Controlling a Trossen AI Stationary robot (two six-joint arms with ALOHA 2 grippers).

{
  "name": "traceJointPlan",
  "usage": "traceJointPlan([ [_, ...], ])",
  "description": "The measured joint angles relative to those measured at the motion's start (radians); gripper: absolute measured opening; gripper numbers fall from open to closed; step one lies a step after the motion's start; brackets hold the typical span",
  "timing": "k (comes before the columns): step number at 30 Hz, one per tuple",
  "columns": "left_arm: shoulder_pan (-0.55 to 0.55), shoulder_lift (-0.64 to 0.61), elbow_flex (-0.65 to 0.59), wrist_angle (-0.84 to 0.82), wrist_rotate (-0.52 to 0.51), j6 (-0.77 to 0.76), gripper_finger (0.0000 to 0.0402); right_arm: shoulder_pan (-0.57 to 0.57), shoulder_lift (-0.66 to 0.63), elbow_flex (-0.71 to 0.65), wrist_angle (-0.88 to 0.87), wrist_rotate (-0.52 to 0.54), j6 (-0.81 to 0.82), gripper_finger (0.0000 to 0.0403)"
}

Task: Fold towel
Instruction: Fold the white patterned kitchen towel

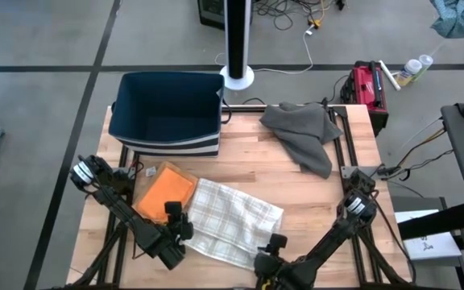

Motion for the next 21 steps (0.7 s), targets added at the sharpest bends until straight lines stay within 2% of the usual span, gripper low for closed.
traceJointPlan([
  [3,0.000,-0.005,0.011,-0.017,0.001,-0.003,0.0107,-0.007,-0.001,0.000,-0.020,0.019,0.024,0.0161],
  [6,0.000,-0.010,0.034,-0.065,0.002,-0.004,0.0081,-0.008,-0.004,0.000,-0.061,0.019,0.053,0.0137],
  [11,0.001,-0.023,0.054,-0.108,0.002,-0.004,0.0017,-0.006,-0.008,0.017,-0.169,0.016,0.118,0.0061],
  [14,0.007,-0.039,0.053,-0.114,-0.016,-0.008,0.0006,-0.006,-0.022,0.045,-0.257,0.020,0.134,0.0013],
  [21,0.044,-0.133,0.074,-0.169,-0.099,-0.026,0.0002,-0.005,-0.097,0.083,-0.506,0.017,0.164,0.0008],
])
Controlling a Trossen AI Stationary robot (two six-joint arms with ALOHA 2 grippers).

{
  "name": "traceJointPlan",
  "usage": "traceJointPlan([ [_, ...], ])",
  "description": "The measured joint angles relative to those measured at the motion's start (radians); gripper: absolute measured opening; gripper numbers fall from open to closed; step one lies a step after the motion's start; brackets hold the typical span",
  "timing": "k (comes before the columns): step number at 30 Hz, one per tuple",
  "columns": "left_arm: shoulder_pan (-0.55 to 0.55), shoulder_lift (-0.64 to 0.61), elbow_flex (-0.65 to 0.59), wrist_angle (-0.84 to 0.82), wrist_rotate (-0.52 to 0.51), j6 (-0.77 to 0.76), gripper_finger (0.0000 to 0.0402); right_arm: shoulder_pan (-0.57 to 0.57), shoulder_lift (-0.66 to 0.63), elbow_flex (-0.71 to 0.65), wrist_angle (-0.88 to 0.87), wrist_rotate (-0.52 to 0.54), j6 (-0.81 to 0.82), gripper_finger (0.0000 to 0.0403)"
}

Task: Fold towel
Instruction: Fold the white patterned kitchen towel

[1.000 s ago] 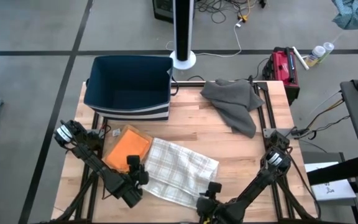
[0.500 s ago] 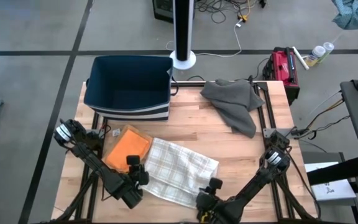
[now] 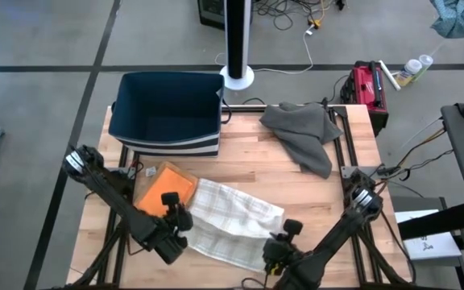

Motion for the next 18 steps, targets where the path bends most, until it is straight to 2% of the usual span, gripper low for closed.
traceJointPlan([
  [6,0.054,-0.149,0.014,-0.010,-0.087,0.000,0.0001,-0.004,-0.085,0.000,-0.211,-0.004,0.038,0.0004],
  [18,0.075,-0.360,0.012,-0.002,-0.137,0.056,0.0000,-0.005,-0.265,-0.013,-0.206,0.032,-0.099,0.0003],
])
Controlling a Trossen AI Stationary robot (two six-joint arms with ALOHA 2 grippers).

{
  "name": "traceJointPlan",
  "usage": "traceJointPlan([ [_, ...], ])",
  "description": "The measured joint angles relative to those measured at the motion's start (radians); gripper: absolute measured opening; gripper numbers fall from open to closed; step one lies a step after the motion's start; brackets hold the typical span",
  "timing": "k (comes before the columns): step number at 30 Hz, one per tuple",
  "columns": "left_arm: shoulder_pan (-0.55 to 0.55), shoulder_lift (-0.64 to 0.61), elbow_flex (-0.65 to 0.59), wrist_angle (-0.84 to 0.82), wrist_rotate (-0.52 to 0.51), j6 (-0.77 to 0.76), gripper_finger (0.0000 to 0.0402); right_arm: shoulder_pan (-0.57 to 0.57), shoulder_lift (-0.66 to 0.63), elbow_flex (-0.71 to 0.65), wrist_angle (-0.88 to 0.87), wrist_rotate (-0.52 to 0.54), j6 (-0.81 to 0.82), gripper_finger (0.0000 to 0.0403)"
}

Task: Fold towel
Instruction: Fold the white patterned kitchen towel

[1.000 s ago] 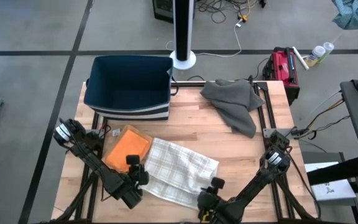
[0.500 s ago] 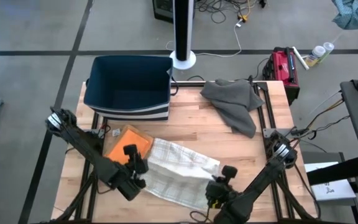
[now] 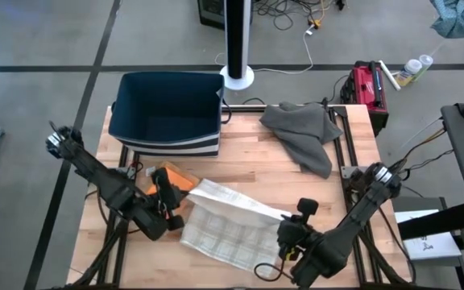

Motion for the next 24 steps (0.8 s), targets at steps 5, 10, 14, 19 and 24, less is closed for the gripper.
traceJointPlan([
  [5,0.000,-0.045,0.000,0.001,-0.003,0.000,0.0000,0.000,-0.037,-0.002,0.001,-0.006,-0.085,0.0003],
  [10,-0.001,-0.097,0.000,0.008,-0.003,0.000,0.0000,0.012,-0.091,-0.002,0.001,0.005,-0.087,0.0003],
  [14,-0.001,-0.121,-0.001,0.021,-0.003,0.000,0.0000,0.014,-0.102,-0.002,0.001,-0.007,-0.069,0.0002],
  [19,-0.008,-0.145,-0.002,0.019,0.001,0.005,0.0000,0.023,-0.085,-0.013,0.004,-0.059,-0.075,0.0002],
  [24,-0.007,-0.163,-0.003,0.010,-0.082,0.001,0.0000,0.026,-0.081,-0.033,0.000,-0.014,-0.081,0.0002],
])
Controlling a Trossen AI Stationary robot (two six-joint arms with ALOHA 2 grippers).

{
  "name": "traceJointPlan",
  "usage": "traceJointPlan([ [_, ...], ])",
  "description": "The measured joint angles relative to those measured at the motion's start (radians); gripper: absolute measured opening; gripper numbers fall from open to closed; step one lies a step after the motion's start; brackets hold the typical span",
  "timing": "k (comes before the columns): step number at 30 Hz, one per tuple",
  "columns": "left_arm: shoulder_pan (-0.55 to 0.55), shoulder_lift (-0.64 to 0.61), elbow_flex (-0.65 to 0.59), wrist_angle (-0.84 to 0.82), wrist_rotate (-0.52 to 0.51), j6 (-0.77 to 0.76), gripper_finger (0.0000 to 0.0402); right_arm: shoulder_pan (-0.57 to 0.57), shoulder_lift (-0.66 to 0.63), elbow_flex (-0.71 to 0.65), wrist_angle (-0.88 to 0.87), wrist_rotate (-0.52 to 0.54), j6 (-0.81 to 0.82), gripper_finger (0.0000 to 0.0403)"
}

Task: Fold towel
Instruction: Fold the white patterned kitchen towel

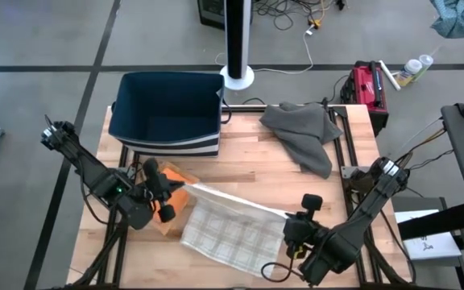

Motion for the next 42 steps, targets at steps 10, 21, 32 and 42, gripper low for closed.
traceJointPlan([
  [10,0.124,-0.001,-0.015,-0.018,-0.277,-0.044,0.0000,-0.115,-0.001,-0.071,-0.007,0.238,-0.288,0.0002],
  [21,0.201,-0.015,-0.014,-0.150,-0.078,-0.121,0.0000,-0.356,-0.001,-0.194,-0.001,0.289,-0.498,0.0002],
  [32,0.050,-0.042,-0.012,-0.176,0.316,-0.162,0.0000,-0.230,-0.015,-0.127,0.018,0.125,-0.482,0.0002],
  [42,-0.237,-0.014,-0.012,0.136,0.373,-0.130,0.0000,-0.004,-0.018,-0.122,0.206,-0.054,-0.367,0.0002],
])
